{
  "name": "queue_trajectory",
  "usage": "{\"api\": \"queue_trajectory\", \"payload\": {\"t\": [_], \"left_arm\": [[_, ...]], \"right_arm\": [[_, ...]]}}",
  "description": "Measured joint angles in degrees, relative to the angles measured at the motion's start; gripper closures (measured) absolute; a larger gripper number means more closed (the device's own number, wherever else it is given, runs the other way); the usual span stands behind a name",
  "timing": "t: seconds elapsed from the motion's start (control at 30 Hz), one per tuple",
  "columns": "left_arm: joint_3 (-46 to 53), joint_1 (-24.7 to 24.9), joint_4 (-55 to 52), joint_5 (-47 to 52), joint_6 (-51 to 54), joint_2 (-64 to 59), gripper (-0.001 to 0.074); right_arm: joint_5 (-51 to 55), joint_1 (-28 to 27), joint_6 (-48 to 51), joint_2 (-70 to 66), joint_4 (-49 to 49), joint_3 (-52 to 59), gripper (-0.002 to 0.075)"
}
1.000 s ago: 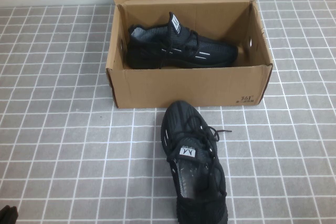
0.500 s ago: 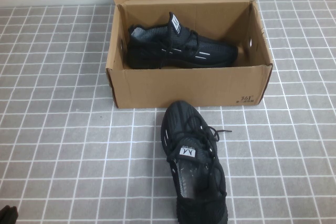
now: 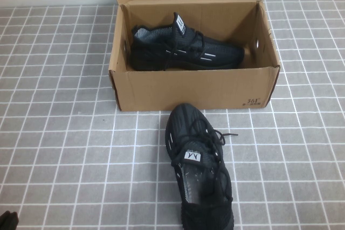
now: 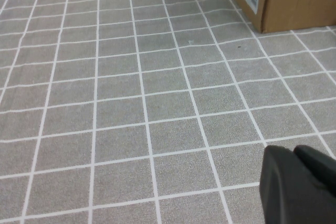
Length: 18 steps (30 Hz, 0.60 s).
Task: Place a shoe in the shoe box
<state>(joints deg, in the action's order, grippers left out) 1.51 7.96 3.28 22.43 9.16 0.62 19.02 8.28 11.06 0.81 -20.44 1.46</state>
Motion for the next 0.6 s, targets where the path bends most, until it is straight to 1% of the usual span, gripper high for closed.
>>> {"api": "queue_trajectory", "payload": {"t": [0.13,0.23,0.3,0.37,0.47,0.6], "left_arm": [[0.0,0.0,0.0,0.0,0.0,0.0,0.0736],[0.0,0.0,0.0,0.0,0.0,0.0,0.0736],[0.0,0.0,0.0,0.0,0.0,0.0,0.0736],[0.0,0.0,0.0,0.0,0.0,0.0,0.0736],[0.0,0.0,0.0,0.0,0.0,0.0,0.0736],[0.0,0.0,0.0,0.0,0.0,0.0,0.0736]], "right_arm": [[-3.58,0.0,0.0,0.0,-7.49,0.0,0.0742],[-8.74,0.0,0.0,0.0,-17.64,0.0,0.0742],[-12.2,0.0,0.0,0.0,-26.32,0.0,0.0742],[-14.14,0.0,0.0,0.0,-31.33,0.0,0.0742],[-15.72,0.0,0.0,0.0,-34.9,0.0,0.0742],[-15.08,0.0,0.0,0.0,-38.51,0.0,0.0742]]}}
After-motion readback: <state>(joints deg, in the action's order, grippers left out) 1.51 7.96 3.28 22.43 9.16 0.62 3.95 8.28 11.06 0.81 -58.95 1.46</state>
